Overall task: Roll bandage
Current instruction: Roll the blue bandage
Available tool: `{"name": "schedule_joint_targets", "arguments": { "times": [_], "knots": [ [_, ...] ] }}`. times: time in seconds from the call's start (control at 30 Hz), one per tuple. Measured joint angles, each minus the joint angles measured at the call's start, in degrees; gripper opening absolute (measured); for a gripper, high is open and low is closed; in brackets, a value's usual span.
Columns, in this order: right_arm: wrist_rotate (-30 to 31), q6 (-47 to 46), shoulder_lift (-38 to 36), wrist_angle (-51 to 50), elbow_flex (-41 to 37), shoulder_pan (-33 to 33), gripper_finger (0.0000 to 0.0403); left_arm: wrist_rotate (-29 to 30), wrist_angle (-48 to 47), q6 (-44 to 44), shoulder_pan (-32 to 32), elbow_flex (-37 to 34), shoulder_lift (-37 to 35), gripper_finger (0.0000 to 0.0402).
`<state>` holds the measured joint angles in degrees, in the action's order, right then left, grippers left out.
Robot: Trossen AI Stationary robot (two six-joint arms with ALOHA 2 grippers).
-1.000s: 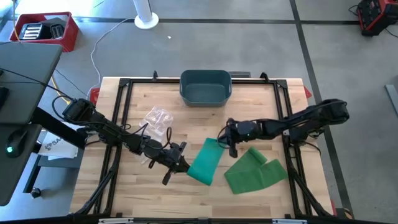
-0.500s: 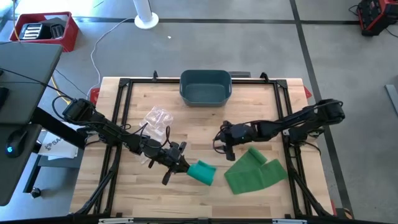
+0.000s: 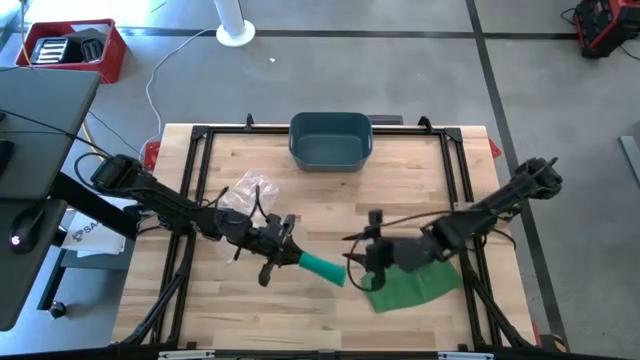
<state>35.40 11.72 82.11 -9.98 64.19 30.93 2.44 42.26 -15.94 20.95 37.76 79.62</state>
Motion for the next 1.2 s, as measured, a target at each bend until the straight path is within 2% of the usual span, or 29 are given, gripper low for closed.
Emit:
{"name": "schedule_joint_targets", "arguments": {
  "times": [0.07,0.13,0.43,0.8,1.07,1.2],
  "knots": [
    [5.04,1.78,-0.02,1.03,1.02,2.86,0.0167,0.51,-0.33,0.0,0.0,0.01,-1.3,0.0001],
    [7.18,3.98,-0.02,3.65,1.13,4.83,0.0167,0.84,-0.3,0.02,0.02,0.02,-2.24,0.0001],
    [7.56,12.98,2.78,15.69,0.67,6.5,0.0167,2.27,-0.5,-0.37,0.02,0.01,-3.14,0.0001],
    [8.57,15.79,4.5,18.21,0.63,5.54,0.0164,2.7,-0.91,-1.12,0.02,0.02,-3.14,0.0001],
    [8.62,19.67,4.5,17.97,0.63,4.62,0.0123,2.81,-0.98,-1.51,0.02,0.02,-3.14,0.0001],
    [6.12,20.7,4.5,17.99,0.63,4.62,0.0098,2.77,-0.98,-1.51,0.02,0.02,-3.14,0.0001]
  ]
}}
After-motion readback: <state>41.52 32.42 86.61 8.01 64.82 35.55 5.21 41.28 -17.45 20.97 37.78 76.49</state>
